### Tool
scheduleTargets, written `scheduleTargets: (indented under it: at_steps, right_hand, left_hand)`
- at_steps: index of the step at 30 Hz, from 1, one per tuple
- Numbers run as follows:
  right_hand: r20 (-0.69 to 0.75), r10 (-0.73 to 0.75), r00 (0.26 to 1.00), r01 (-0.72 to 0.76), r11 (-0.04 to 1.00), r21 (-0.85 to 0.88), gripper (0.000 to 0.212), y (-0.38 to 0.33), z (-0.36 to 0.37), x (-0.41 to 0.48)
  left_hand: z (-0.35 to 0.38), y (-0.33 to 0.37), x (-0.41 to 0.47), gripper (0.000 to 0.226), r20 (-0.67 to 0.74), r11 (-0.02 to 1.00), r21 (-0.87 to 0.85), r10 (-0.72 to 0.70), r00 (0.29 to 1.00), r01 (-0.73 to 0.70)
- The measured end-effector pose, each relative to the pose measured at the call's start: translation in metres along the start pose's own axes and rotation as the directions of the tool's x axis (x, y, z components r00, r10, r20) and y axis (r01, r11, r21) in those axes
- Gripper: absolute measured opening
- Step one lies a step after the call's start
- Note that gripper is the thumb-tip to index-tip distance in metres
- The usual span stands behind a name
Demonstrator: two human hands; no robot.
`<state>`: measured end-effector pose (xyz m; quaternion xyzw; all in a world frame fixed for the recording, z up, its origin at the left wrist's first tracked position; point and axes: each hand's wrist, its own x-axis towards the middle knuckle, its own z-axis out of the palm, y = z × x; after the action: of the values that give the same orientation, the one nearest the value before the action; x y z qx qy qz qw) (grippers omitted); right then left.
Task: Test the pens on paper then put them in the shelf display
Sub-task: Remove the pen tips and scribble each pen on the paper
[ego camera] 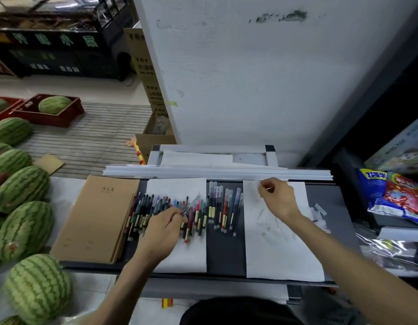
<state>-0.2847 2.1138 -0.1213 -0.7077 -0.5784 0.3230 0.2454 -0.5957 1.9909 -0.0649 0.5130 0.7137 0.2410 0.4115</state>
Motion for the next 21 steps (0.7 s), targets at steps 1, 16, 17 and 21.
scheduleTargets:
  at_steps: [1,16,17,21]
  right_hand:
    - [0.019,-0.016,1.0,0.014,0.995,0.095,0.011,-0.009,-0.002,-0.013]
    - [0.31,-0.185,0.933,-0.177,0.513,0.84,0.017,-0.084,-0.054,-0.113]
    - [0.297,-0.2,0.934,-0.15,0.535,0.832,0.018,-0.084,-0.056,-0.114]
    - [0.25,-0.273,0.929,0.005,0.684,0.729,0.018,-0.083,-0.064,-0.114]
  left_hand:
    - [0.004,0.006,-0.004,0.04,0.0,0.999,-0.048,0.017,1.0,-0.017]
    - [0.003,0.078,-0.048,0.04,0.039,0.91,-0.076,0.412,0.91,-0.408]
    - [0.002,0.08,-0.049,0.038,0.034,0.906,-0.059,0.422,0.906,-0.419]
    - [-0.002,0.085,-0.051,0.033,0.036,0.897,-0.016,0.441,0.897,-0.441]
